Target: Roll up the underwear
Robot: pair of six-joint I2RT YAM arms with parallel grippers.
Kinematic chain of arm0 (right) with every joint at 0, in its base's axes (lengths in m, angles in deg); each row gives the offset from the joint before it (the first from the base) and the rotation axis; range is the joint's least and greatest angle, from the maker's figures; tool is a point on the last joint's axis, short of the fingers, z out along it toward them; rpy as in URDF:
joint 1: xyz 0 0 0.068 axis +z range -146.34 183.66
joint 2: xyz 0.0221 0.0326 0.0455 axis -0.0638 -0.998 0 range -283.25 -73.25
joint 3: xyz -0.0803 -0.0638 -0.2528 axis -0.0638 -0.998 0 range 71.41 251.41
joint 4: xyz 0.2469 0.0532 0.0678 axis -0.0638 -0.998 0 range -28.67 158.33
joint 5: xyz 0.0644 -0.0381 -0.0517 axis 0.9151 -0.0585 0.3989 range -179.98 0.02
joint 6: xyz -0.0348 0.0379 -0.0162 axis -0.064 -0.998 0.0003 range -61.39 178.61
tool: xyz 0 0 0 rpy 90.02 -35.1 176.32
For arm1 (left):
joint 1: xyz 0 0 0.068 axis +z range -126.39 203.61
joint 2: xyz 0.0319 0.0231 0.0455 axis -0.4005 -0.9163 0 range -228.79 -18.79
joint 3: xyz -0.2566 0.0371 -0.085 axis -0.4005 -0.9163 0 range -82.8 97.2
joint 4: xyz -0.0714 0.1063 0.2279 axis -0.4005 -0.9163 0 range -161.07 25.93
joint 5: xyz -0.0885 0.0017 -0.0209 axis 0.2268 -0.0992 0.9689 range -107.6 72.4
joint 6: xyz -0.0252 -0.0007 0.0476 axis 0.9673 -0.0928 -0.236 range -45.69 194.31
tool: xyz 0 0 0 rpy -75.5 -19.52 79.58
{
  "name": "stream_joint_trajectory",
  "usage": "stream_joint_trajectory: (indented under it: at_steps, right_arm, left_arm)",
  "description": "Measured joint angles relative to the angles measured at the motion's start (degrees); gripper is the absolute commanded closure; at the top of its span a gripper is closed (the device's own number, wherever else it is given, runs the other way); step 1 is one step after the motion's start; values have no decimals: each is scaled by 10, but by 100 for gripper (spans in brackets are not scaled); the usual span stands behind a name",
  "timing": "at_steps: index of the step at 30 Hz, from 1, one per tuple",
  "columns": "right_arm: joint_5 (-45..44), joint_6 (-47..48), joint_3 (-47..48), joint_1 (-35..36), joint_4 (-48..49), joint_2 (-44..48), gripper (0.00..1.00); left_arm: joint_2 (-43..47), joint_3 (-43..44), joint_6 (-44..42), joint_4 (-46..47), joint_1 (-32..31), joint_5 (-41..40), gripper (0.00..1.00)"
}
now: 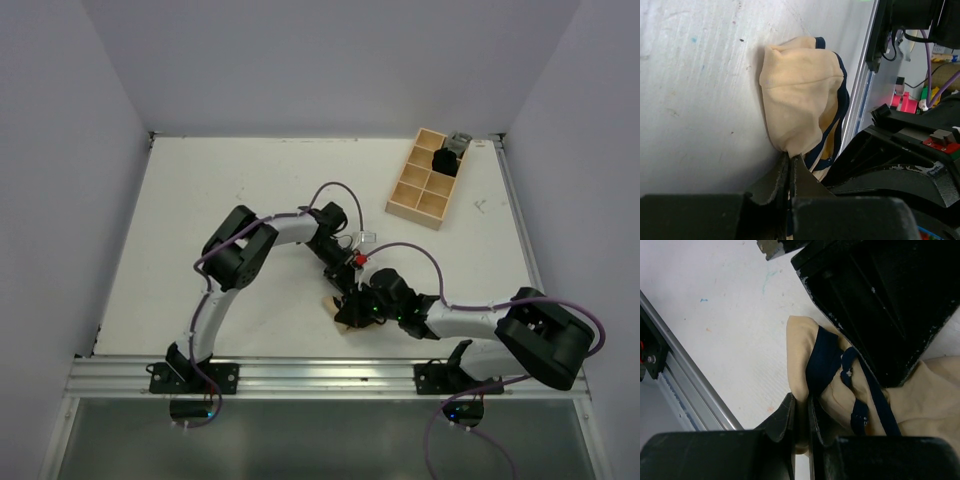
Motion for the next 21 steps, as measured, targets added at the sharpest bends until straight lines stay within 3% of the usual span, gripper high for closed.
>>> stream_joint_trajectory:
  at_steps: [12,21]
  right_arm:
    - [4,0,97,-3,-10,-97,100]
    - [74,-16,126,-45,23,-157,100]
  left_arm:
    - [69,-68,35,19,103,-86,100]
    - [125,-125,51,34,126,-157,100]
